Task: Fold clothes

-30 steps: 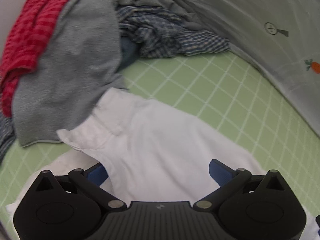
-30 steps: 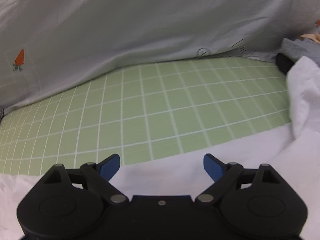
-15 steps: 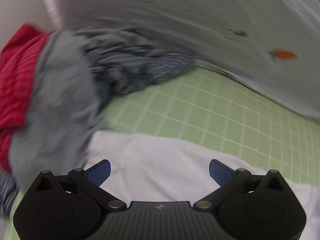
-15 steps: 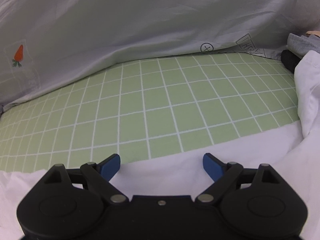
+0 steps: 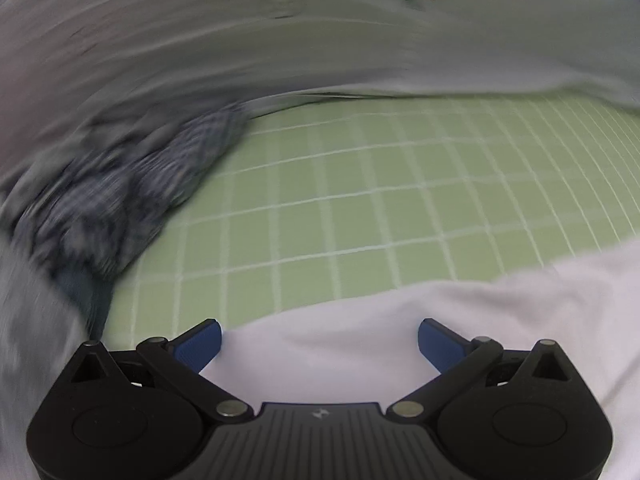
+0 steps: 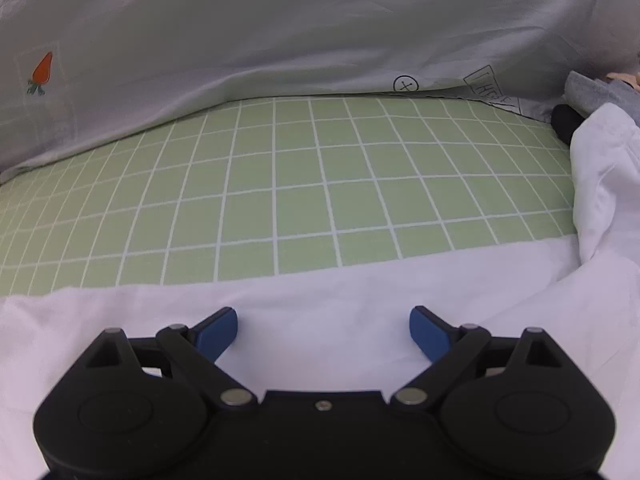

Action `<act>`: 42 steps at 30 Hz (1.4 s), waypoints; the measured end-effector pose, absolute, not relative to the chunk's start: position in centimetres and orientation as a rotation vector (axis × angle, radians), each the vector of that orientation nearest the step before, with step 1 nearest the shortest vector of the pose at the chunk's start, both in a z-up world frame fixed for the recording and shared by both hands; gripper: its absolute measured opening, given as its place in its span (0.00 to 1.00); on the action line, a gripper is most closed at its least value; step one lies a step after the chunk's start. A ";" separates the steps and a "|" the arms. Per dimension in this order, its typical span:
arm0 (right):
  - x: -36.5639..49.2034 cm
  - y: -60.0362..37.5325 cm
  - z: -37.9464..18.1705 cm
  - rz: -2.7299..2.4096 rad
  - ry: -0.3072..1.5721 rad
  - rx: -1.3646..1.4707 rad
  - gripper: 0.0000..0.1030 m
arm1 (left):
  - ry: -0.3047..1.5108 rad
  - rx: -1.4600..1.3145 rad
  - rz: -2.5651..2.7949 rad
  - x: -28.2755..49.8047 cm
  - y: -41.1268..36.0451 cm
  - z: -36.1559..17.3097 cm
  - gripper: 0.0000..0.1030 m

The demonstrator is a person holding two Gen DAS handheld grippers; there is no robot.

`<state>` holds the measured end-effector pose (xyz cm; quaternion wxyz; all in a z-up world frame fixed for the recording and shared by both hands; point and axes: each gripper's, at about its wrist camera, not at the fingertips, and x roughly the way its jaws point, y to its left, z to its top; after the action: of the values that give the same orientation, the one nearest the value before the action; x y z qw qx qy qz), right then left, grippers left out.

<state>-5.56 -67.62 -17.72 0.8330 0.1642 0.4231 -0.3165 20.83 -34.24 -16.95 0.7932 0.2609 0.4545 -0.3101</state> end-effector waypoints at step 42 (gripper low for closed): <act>-6.5 -65.7 -16.7 -0.780 0.927 0.367 0.92 | 0.796 0.714 -1.055 16.1 -37.7 -17.6 0.80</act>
<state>-6.52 -65.71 -16.75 0.8061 0.1716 0.4332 -0.3647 16.11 -37.71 -17.60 0.7310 0.3245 0.3614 -0.4793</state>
